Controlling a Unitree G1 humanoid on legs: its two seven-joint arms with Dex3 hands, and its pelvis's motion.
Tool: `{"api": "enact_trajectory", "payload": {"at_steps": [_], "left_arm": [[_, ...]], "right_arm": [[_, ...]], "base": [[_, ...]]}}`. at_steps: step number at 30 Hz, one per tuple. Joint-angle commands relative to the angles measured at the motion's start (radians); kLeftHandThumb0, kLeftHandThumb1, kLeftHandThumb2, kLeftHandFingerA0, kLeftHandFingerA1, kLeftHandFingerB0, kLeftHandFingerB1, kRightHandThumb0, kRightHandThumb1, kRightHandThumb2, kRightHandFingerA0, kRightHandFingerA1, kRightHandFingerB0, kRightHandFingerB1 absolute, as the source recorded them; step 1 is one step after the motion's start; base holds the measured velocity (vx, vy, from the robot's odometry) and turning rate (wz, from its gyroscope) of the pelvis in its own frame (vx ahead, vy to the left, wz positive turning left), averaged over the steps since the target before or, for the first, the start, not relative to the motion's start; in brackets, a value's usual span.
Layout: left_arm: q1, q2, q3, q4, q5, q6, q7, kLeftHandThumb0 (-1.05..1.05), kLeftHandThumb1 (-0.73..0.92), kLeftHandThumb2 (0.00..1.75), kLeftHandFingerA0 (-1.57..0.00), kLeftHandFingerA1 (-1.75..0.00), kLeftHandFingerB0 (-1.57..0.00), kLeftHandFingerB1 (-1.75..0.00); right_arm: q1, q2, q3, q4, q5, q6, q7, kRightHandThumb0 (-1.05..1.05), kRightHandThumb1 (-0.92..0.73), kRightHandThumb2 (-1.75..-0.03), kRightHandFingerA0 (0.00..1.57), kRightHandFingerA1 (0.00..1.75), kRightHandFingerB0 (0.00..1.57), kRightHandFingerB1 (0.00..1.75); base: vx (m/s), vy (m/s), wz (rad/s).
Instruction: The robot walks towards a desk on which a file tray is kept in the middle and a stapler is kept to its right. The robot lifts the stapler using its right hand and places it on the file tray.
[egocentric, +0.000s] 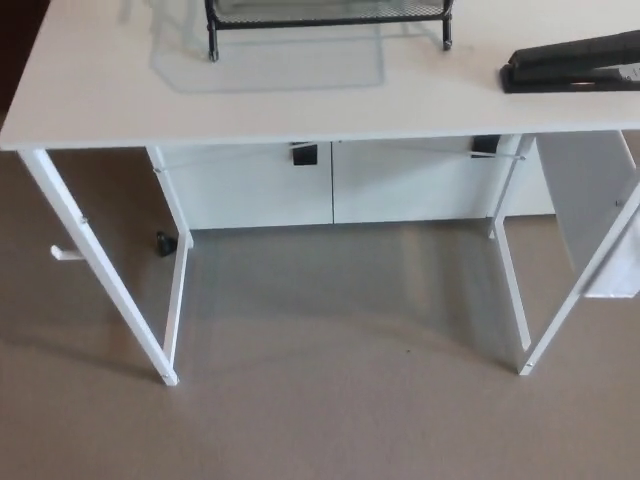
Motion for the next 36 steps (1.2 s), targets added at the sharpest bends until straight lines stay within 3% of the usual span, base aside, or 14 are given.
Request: {"api": "enact_trajectory", "payload": {"at_steps": [1,6,7,8,10,16,17,18,20,21,27,28,32,36], "left_arm": [[0.007,0.011,0.017,-0.011,-0.012,-0.012,-0.012,-0.88,0.92,1.08,-0.11,-0.83,-0.02,-0.66],[0.013,0.012,0.017,-0.024,-0.011,-0.011,-0.022,-0.89,0.77,1.31,-0.06,-0.72,-0.1,-0.63],[0.012,0.012,0.018,-0.019,-0.012,-0.012,-0.025,-0.89,0.92,1.06,-0.09,-0.8,0.0,-0.63],[0.008,0.013,0.015,-0.013,-0.006,-0.007,-0.019,-0.91,0.78,1.32,-0.11,-0.74,-0.13,-0.64],[0.003,0.013,0.012,-0.007,-0.001,-0.002,-0.008,-0.88,0.92,1.07,-0.14,-0.83,-0.01,-0.65],[0.009,0.011,0.014,-0.018,-0.006,-0.006,-0.011,-0.86,0.78,1.33,-0.09,-0.73,-0.06,-0.65],[0.008,0.01,0.015,-0.023,-0.007,0.004,-0.007,-0.89,0.88,1.19,-0.17,-0.81,-0.11,-0.71],[0.011,0.009,0.017,-0.025,-0.009,-0.001,-0.008,-0.84,0.77,1.31,-0.09,-0.72,-0.06,-0.65],[0.012,0.01,0.017,-0.021,-0.009,-0.008,-0.014,-0.88,0.92,1.07,-0.11,-0.81,-0.02,-0.65],[0.006,0.008,0.032,-0.011,-0.022,-0.003,-0.018,-0.93,0.79,1.33,-0.02,-0.7,-0.13,-0.61],[-0.007,0.021,-0.007,-0.005,0.014,-0.005,-0.008,-0.88,0.79,1.32,-0.1,-0.72,-0.12,-0.63],[-0.009,0.017,-0.001,-0.008,0.005,0.005,0.0,-0.85,0.79,1.32,-0.1,-0.73,-0.08,-0.64],[-0.007,0.01,0.024,-0.016,-0.021,0.01,-0.01,-0.86,0.77,1.31,-0.07,-0.72,-0.09,-0.64],[0.003,0.014,0.007,-0.018,-0.001,-0.021,-0.014,-0.85,0.78,1.32,-0.08,-0.72,-0.09,-0.63]], "right_arm": [[-0.032,0.03,-0.042,0.061,0.06,-0.021,0.011,-0.67,-0.44,-0.81,0.4,0.62,0.05,0.33],[-0.038,-0.008,-0.001,0.075,0.013,-0.038,0.031,-0.7,-0.58,-0.58,0.3,0.46,0.08,0.27],[-0.029,-0.013,-0.002,0.055,0.014,-0.033,0.035,-0.71,-0.45,-0.84,0.26,0.55,0.03,0.32],[-0.019,-0.009,-0.009,0.033,0.022,-0.023,0.033,-0.37,-0.36,-0.94,0.03,0.52,0.0,0.51],[-0.007,-0.003,-0.013,0.008,0.022,-0.015,0.023,-0.65,-0.59,-0.58,0.1,0.42,0.09,0.29],[-0.032,0.005,-0.016,0.07,0.031,-0.05,0.037,-0.38,-0.38,-0.96,0.02,0.5,0.0,0.52],[-0.041,0.004,-0.008,0.082,0.015,-0.046,0.015,-0.65,-0.57,-0.58,0.31,0.47,0.1,0.28],[-0.022,-0.008,0.001,0.054,0.003,-0.062,0.022,-0.68,-0.47,-0.85,0.31,0.57,0.04,0.34],[0.014,-0.003,-0.021,-0.012,0.035,-0.042,0.043,-0.67,-0.47,-0.82,0.2,0.54,0.05,0.31],[0.003,0.003,-0.019,0.008,0.026,-0.04,0.023,-0.64,-0.59,-0.58,0.27,0.47,0.1,0.25],[-0.009,-0.007,0.004,0.004,-0.006,-0.006,-0.006,-0.7,-0.47,-0.83,0.27,0.54,0.05,0.35],[-0.011,0.012,-0.033,0.005,0.045,-0.001,0.011,-0.36,-0.36,-0.93,0.04,0.51,0.0,0.5],[-0.014,0.013,-0.036,-0.002,0.044,0.015,0.013,-0.61,-0.55,-0.58,0.26,0.47,0.12,0.25],[-0.014,-0.002,-0.014,0.019,0.019,-0.036,0.015,-0.37,-0.39,-0.96,0.02,0.51,0.0,0.51]], "base": [[0.09,0.088,-0.09],[0.1,0.201,-0.01],[0.11,0.32,-0.35],[0.1,0.3,0.08],[0.11,0.102,0.05],[0.12,0.003,0.06],[0.12,-0.08,0.03],[0.1,-0.123,0.09],[0.08,-0.161,0.12],[0.07,-0.184,0.02],[0.09,-0.178,0.0],[0.0,0.0,0.0],[0.03,0.029,-0.06],[0.08,0.2,0.1]]}}
